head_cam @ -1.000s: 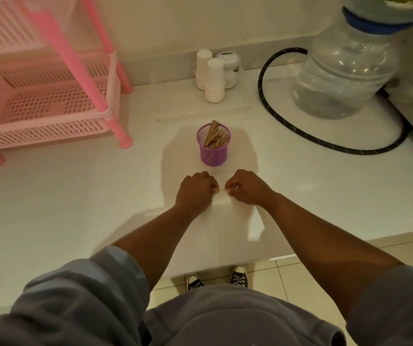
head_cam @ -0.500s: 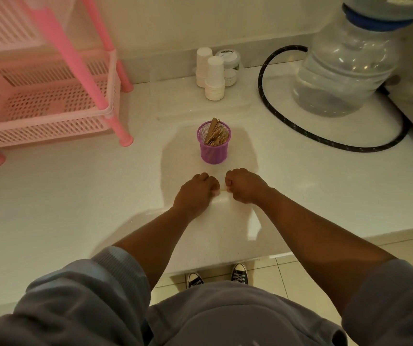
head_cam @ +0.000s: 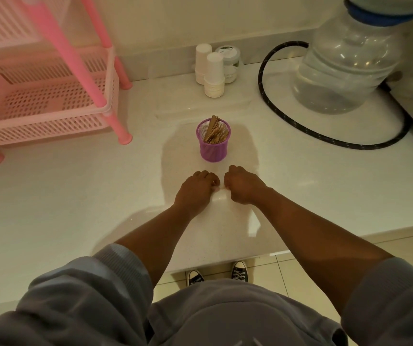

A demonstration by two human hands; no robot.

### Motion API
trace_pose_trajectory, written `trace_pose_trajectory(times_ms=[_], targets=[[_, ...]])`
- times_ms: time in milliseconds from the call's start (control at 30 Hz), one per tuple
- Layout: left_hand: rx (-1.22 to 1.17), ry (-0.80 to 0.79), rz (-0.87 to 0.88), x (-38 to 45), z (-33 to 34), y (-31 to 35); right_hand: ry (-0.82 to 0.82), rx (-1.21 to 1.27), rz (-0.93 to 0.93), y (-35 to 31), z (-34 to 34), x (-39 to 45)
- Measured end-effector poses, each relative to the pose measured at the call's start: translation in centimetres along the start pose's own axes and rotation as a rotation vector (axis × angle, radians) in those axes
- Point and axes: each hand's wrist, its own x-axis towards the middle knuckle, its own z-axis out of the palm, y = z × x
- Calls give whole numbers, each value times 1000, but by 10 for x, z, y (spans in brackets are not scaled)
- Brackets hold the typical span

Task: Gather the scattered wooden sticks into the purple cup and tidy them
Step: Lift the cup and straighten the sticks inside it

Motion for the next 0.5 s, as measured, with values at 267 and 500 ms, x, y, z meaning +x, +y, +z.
trace_pose_trajectory(times_ms=[267,500], targets=[[-15,-10,16,-2,-2,-7,-9,-95,-4,-6,-2,1],[8,-32,-41,7,-2,-6,57,-54,-40,-1,4,-4]])
